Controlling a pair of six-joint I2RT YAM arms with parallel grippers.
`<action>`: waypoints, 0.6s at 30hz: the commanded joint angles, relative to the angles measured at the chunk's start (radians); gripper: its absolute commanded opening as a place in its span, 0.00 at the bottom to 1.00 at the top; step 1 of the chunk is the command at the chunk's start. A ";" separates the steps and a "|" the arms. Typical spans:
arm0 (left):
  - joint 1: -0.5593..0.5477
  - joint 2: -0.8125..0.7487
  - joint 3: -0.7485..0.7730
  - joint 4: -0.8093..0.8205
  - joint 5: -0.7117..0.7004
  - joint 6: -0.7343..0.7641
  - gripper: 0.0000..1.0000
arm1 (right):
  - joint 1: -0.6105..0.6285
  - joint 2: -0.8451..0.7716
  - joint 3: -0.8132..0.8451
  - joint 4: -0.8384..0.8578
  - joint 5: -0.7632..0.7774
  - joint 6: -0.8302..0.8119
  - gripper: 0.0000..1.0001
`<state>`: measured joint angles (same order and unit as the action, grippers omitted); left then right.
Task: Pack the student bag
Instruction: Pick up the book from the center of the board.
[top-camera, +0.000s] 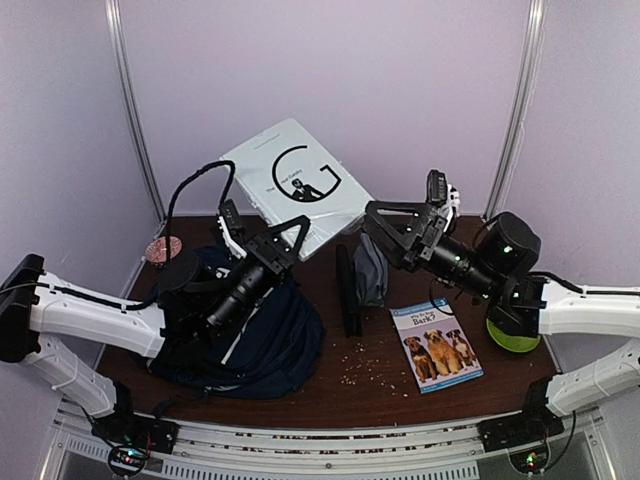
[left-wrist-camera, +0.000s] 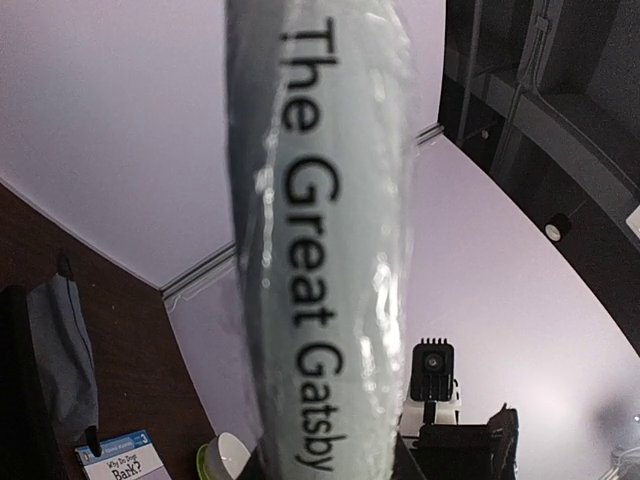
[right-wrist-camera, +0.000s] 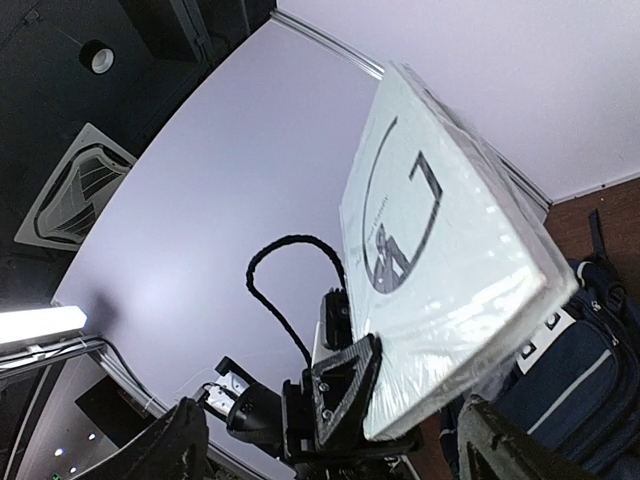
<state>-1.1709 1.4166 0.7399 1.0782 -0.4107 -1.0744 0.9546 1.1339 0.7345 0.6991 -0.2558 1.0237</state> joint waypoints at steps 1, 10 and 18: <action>0.002 -0.079 -0.005 0.211 0.033 -0.032 0.00 | 0.009 0.107 0.101 0.052 -0.032 0.044 0.83; -0.001 -0.215 -0.080 0.142 -0.030 0.051 0.00 | 0.044 0.159 0.093 0.089 -0.006 0.055 0.81; -0.006 -0.209 -0.060 0.142 0.002 0.061 0.00 | 0.061 0.208 0.113 0.091 0.002 0.076 0.82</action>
<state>-1.1687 1.2091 0.6415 1.0775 -0.4610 -1.0576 1.0088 1.3087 0.8330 0.7723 -0.2642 1.0836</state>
